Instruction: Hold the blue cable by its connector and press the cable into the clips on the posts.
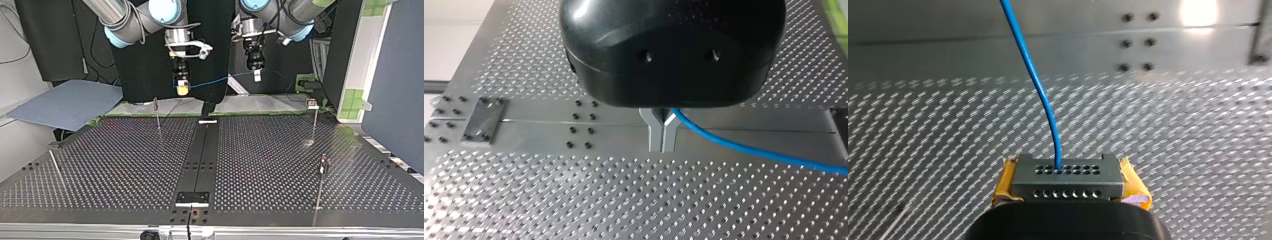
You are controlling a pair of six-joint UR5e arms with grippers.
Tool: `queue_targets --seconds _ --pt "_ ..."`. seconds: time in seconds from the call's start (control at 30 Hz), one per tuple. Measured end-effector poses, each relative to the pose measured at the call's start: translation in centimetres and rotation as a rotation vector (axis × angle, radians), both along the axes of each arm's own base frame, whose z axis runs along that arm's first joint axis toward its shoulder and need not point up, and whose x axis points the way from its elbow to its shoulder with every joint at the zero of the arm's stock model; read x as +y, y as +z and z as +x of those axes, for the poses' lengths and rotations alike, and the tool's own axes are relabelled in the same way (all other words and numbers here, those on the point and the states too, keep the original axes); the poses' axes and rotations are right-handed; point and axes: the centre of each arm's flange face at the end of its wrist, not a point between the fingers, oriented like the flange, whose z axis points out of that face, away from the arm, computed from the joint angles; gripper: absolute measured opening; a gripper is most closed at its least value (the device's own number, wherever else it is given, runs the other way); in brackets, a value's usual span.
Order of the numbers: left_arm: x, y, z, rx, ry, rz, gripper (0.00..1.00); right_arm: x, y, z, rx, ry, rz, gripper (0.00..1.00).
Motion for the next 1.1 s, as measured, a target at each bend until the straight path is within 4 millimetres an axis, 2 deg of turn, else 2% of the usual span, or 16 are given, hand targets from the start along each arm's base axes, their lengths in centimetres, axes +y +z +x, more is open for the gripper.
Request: queue_targets --seconds 0.33,0.47,0.67,0.8,1.1 --pt "1.2 4.0 0.7 -0.026 0.082 -0.025 0.02 -1.2 7.5 0.9 -0.062 0.037 -0.058 0.00" --pt "1.7 5.6 1.0 -0.035 0.102 -0.031 0.02 -1.3 11.2 1.2 -0.092 0.051 -0.086 0.00" --pt "2.1 8.8 1.9 -0.069 0.122 -0.058 0.02 -1.2 15.6 0.8 -0.118 0.056 -0.116 0.00" --pt "2.2 10.9 2.4 -0.094 0.131 -0.080 0.02 -1.1 16.0 0.4 -0.105 0.056 -0.103 0.00" --pt "3.5 15.6 3.0 -0.146 0.190 -0.139 0.02 -2.0 12.6 1.1 -0.027 0.082 -0.023 0.00"
